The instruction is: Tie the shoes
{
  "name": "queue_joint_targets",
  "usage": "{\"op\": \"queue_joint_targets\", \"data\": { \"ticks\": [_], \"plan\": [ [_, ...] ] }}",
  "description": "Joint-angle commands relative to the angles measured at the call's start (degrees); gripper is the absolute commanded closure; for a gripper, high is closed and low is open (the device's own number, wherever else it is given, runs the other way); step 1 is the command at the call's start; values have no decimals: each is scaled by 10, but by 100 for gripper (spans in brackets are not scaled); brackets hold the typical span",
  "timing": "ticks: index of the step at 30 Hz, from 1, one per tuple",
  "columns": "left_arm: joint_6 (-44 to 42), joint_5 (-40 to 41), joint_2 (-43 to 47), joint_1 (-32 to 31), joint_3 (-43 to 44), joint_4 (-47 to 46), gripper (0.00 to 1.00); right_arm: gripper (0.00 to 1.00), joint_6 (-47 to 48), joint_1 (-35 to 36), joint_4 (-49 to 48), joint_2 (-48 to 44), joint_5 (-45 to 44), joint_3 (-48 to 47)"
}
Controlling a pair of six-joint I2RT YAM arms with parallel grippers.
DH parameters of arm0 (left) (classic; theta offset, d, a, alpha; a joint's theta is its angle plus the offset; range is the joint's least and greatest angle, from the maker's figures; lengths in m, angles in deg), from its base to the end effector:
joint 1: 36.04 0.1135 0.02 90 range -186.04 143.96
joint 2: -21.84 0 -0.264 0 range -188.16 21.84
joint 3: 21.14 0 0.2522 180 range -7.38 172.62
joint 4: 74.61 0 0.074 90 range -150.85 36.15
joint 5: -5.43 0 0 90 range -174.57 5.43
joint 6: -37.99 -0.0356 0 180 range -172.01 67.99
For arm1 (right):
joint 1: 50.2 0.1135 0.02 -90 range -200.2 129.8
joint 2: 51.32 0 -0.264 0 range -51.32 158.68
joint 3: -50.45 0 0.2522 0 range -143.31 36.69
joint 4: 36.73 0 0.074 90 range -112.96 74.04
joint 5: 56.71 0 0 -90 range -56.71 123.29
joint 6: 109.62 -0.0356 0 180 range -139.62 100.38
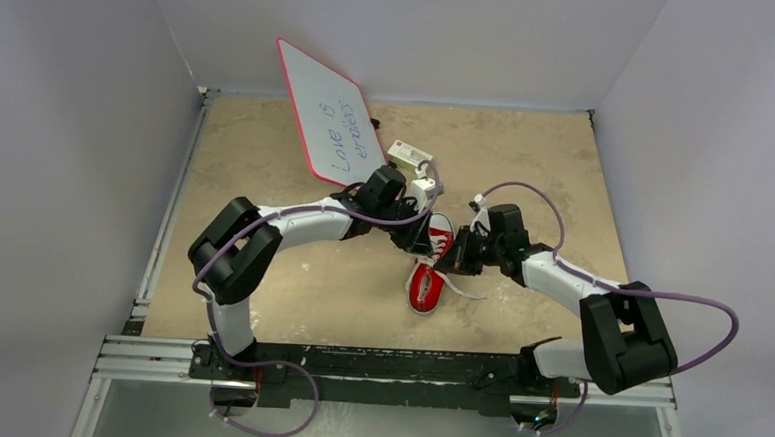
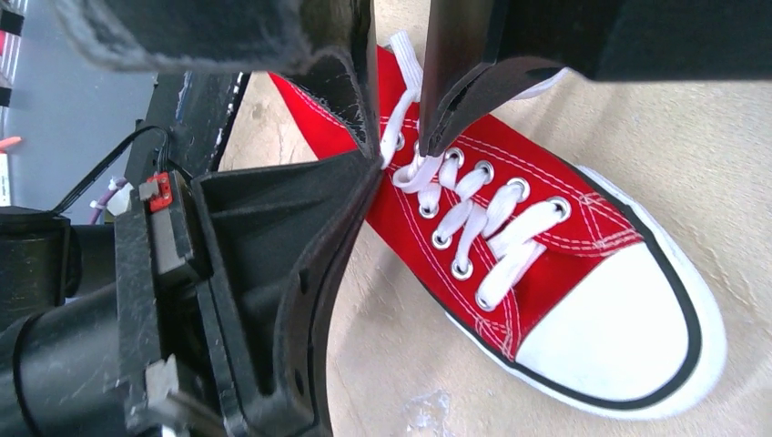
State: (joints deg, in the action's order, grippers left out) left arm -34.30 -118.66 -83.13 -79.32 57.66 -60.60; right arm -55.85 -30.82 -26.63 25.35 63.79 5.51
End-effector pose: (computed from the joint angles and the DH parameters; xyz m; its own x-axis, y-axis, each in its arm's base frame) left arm 0.2729 -0.2844 0.1905 -0.7150 0.3273 -0.6178 0.6949 0.4292 -0.5769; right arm 0.2314 0.1005 0.1679 -0.8873 0.2277 -0.4010 -0.1466 0.6852 0.7134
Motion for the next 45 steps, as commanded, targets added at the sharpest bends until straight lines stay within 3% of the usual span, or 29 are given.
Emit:
{"op": "queue_joint_targets", "data": {
  "ticks": [1,16,19,22,23,32,45],
  "plan": [
    [-32,13,-9,0,42,21,77,100,25,0,15,-5,41,5],
    [-51,18,-49,-5,36,18,77,100,15,0,-14,3,31,-11],
    [-56,17,-52,-6,42,22,82,100,15,0,-11,0,28,-11],
    [-76,17,-46,-6,50,55,99,100,12,0,-8,-2,20,-15],
    [-81,17,-41,-6,55,66,100,100,9,0,-9,-2,17,-16],
    [1,-25,-1,-3,22,-28,100,100,-15,0,-43,-2,17,-18],
    [20,-39,17,-3,2,-43,100,100,-62,0,-64,-6,-43,-6]
  ]
}}
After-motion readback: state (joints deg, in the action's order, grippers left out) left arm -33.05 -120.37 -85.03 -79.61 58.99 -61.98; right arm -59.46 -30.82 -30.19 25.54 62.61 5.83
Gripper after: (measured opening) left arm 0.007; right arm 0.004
